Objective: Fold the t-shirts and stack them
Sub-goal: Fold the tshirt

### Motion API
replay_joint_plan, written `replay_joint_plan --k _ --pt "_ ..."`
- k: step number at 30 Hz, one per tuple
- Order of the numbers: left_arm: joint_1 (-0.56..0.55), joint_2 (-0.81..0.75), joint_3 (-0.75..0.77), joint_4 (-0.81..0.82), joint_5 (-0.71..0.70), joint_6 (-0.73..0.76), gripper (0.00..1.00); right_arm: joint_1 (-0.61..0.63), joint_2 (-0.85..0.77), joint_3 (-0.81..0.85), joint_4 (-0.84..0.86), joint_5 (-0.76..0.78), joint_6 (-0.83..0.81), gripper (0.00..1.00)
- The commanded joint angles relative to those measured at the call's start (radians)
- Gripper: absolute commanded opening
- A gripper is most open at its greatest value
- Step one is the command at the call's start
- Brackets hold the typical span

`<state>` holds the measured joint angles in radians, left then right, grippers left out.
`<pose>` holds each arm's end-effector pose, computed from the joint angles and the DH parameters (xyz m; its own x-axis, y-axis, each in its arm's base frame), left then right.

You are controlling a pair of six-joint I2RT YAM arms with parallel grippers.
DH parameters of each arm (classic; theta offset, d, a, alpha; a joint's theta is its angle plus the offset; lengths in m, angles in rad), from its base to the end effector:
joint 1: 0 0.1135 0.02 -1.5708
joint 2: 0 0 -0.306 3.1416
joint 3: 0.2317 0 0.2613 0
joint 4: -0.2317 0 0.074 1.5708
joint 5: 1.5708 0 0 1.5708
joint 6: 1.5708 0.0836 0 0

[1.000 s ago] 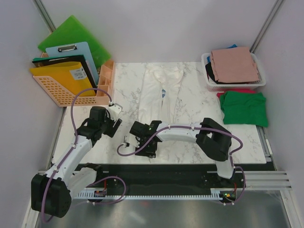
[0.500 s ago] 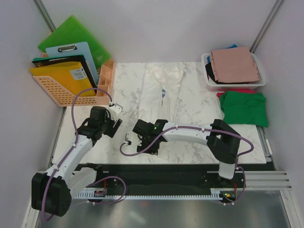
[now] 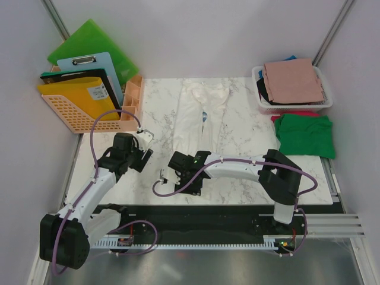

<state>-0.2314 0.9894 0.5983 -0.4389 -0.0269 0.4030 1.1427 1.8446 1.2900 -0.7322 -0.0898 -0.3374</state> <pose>0.2110 -0.0474 0.2115 -0.5777 0.5389 -0.6130 0.4763 0.8325 0.2829 0.1570 0.3621 0.1742 -0.0727 -0.9534 -0.2929 -0.9968 0.0795 -0.0115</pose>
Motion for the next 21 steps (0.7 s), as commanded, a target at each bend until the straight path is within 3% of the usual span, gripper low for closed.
replay_joint_plan --k 1,6,8,9,10,21 --pt "0.001 0.002 0.006 0.020 -0.002 0.020 0.77 -0.001 -0.022 0.011 0.011 -0.016 -0.005 0.57" --pt "0.001 0.006 0.005 0.022 -0.005 0.022 0.77 -0.001 0.008 0.032 0.013 -0.027 -0.005 0.52" --pt "0.001 0.008 0.003 0.023 -0.005 0.022 0.77 -0.001 0.013 0.032 0.016 -0.027 -0.008 0.25" --pt "0.003 0.009 0.001 0.025 -0.005 0.022 0.77 -0.001 0.019 0.032 0.019 -0.022 -0.003 0.03" --pt "0.003 0.009 0.001 0.028 -0.005 0.022 0.77 -0.001 0.022 0.032 0.016 -0.019 0.001 0.00" --pt "0.001 0.017 -0.002 0.028 -0.004 0.025 0.77 -0.040 -0.145 -0.035 -0.003 0.039 0.006 0.00"
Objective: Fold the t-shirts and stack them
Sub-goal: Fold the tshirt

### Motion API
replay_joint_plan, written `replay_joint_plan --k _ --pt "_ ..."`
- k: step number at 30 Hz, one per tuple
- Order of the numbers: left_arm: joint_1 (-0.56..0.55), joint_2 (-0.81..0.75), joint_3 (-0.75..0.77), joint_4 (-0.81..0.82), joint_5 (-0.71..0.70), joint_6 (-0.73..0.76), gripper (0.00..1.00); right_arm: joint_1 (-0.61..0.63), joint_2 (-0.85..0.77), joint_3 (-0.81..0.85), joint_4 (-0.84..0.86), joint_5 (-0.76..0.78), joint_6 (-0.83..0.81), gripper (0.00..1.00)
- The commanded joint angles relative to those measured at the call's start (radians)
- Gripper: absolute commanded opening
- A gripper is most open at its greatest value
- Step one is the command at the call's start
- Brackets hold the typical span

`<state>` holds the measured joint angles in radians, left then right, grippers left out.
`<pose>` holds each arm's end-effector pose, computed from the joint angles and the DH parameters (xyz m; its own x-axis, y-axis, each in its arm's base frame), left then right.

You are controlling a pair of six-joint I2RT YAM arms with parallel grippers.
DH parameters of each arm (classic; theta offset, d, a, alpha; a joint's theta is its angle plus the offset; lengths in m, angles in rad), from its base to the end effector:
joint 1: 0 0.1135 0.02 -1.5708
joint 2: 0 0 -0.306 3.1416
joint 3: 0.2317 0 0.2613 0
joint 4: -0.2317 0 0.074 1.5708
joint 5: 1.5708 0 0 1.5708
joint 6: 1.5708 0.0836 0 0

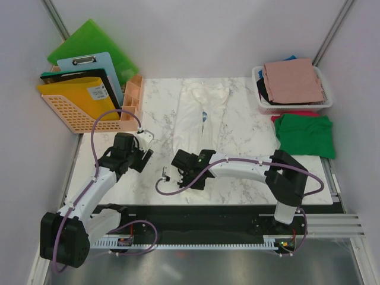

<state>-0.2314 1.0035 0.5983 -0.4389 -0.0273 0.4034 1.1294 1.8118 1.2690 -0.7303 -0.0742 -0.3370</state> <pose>0.2124 -0.0477 0.2087 -0.5860 0.5412 -0.6031 0.4802 0.8314 0.2796 0.1601 0.3534 0.1802 -0.0842 -0.9501 -0.3003 -0.9948 0.0977 -0.0301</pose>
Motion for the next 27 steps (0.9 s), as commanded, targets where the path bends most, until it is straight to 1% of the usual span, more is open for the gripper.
replay_joint_plan --k 1,4,8,11,13,14,15,17,18,19,21,24,25,27 --pt "0.001 0.001 -0.002 0.028 -0.002 0.025 0.77 -0.031 -0.146 -0.029 -0.011 0.022 0.006 0.00" --pt "0.003 0.004 0.000 0.031 0.001 0.025 0.77 -0.043 -0.221 -0.078 -0.021 0.034 0.010 0.00" --pt "0.001 0.018 0.004 0.031 0.010 0.023 0.77 -0.065 -0.281 -0.135 -0.040 0.037 0.006 0.00" --pt "0.001 0.024 0.005 0.029 0.013 0.025 0.77 -0.068 -0.311 -0.172 -0.063 0.030 -0.005 0.08" --pt "0.001 0.021 0.003 0.029 0.012 0.023 0.77 -0.069 -0.344 -0.200 -0.067 0.030 -0.008 0.21" --pt "0.001 0.020 0.001 0.028 0.013 0.025 0.77 -0.069 -0.356 -0.210 -0.072 0.028 -0.010 0.35" --pt "0.001 0.020 0.001 0.029 0.013 0.025 0.77 -0.072 -0.376 -0.224 -0.073 0.030 -0.008 0.59" --pt "0.001 0.018 0.001 0.028 0.013 0.026 0.77 -0.077 -0.387 -0.234 -0.077 0.031 -0.010 0.71" --pt "0.001 0.017 0.003 0.029 0.012 0.028 0.77 -0.080 -0.393 -0.238 -0.077 0.040 -0.011 0.75" --pt "0.001 0.017 0.003 0.028 0.012 0.026 0.77 -0.080 -0.399 -0.240 -0.074 0.043 -0.011 0.76" --pt "0.003 0.017 0.001 0.028 0.012 0.026 0.77 -0.085 -0.408 -0.234 -0.063 0.047 -0.013 0.76" --pt "0.003 0.017 0.000 0.026 0.010 0.028 0.77 -0.094 -0.413 -0.201 -0.057 0.054 -0.017 0.72" --pt "0.001 0.017 -0.002 0.026 0.012 0.029 0.77 -0.094 -0.411 -0.189 -0.054 0.053 -0.022 0.68" --pt "0.001 0.021 0.000 0.026 0.015 0.029 0.77 -0.092 -0.402 -0.184 -0.034 0.031 -0.020 0.67"
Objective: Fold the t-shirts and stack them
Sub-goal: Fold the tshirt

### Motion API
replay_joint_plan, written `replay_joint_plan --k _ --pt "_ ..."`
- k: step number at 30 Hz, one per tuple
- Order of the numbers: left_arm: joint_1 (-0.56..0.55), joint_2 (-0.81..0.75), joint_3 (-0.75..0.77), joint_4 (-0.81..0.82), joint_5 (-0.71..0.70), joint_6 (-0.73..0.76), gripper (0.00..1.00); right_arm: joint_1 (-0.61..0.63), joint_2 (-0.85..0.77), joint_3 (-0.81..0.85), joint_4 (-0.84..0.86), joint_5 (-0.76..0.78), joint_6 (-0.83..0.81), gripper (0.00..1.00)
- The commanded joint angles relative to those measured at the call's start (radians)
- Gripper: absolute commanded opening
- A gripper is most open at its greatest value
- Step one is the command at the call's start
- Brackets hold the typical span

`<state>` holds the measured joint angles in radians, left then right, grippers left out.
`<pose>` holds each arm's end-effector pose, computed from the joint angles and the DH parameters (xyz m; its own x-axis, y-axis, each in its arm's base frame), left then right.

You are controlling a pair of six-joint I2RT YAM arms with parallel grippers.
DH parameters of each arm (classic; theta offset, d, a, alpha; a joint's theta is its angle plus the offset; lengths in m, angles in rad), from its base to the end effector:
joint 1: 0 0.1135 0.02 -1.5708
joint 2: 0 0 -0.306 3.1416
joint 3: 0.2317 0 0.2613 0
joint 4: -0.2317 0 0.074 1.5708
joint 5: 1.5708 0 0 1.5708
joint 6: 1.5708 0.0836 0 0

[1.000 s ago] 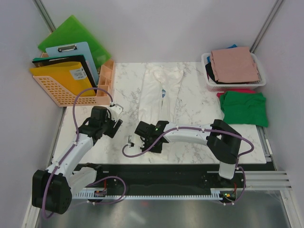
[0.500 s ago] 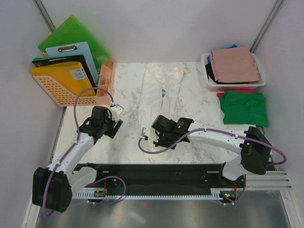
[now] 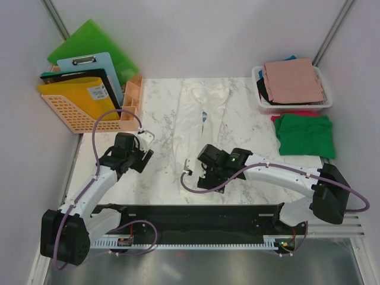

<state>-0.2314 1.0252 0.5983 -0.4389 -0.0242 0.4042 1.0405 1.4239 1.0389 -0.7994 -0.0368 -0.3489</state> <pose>0.2143 -0.0484 0.2044 -0.5974 0.5447 -0.5886 0.4883 0.8293 0.2718 0.1455 0.2542 0.2304 -0.1432 -0.9196 -0.3658 -0.9769 0.1906 -0.0968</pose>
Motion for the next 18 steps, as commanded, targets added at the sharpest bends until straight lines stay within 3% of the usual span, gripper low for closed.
replay_joint_plan --k 1,10,18 --pt "0.001 0.004 0.001 0.028 0.013 0.027 0.77 -0.005 0.010 0.046 0.057 -0.027 -0.007 0.67" --pt "0.001 -0.008 -0.008 0.026 0.006 0.031 0.77 -0.004 0.185 0.081 0.192 -0.078 -0.005 0.67" --pt "0.001 -0.001 -0.003 0.026 0.007 0.031 0.77 0.009 0.253 0.144 0.203 -0.114 0.007 0.66"
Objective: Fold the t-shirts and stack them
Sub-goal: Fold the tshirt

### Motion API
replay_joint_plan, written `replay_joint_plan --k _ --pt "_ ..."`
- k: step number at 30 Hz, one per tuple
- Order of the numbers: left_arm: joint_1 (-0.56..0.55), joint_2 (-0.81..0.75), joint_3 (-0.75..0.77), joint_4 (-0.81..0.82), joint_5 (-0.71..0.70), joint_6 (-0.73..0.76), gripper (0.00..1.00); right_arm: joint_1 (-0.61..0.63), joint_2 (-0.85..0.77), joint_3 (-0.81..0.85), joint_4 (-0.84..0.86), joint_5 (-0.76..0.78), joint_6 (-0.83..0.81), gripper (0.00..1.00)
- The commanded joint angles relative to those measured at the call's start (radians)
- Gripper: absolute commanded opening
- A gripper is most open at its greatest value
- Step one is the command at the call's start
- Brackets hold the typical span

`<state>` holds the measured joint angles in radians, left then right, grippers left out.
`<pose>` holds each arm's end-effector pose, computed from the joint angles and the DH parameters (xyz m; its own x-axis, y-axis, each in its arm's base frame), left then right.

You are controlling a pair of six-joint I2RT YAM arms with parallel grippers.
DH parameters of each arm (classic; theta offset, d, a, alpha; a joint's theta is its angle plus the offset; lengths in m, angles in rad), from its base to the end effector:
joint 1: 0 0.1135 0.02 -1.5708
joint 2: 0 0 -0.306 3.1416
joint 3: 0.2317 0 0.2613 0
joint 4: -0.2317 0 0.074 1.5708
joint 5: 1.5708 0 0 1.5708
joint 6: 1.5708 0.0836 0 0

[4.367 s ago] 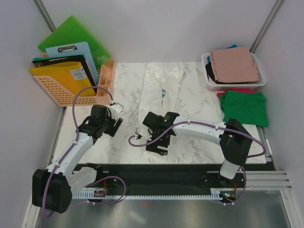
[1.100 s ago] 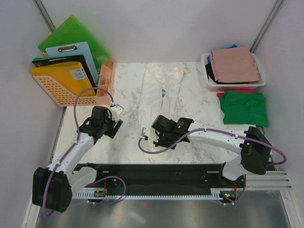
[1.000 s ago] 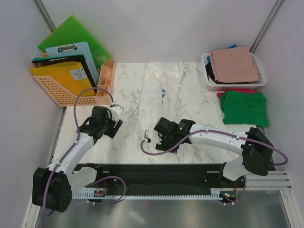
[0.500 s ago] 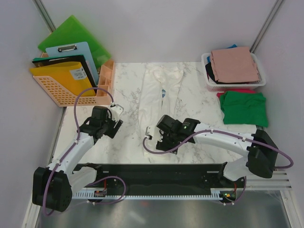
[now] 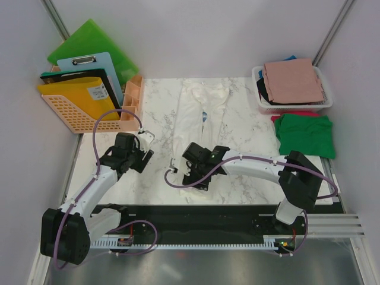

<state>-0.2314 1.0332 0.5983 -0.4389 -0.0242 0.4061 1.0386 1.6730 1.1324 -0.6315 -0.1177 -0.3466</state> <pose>0.2150 -0.0486 0.2028 -0.6010 0.5474 -0.5824 0.4916 0.8277 0.2706 0.1748 0.3161 0.1938 -0.1413 -0.9047 -0.4019 -0.9855 0.1673 -0.0301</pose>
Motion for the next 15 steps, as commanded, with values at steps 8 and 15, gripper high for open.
replay_joint_plan --k 8,15 --pt "0.001 0.002 0.000 0.028 0.007 0.027 0.77 0.043 -0.001 0.093 -0.014 -0.062 0.018 0.67" --pt "0.001 0.007 0.000 0.028 0.004 0.027 0.77 0.061 -0.036 0.032 -0.008 -0.060 0.023 0.67"
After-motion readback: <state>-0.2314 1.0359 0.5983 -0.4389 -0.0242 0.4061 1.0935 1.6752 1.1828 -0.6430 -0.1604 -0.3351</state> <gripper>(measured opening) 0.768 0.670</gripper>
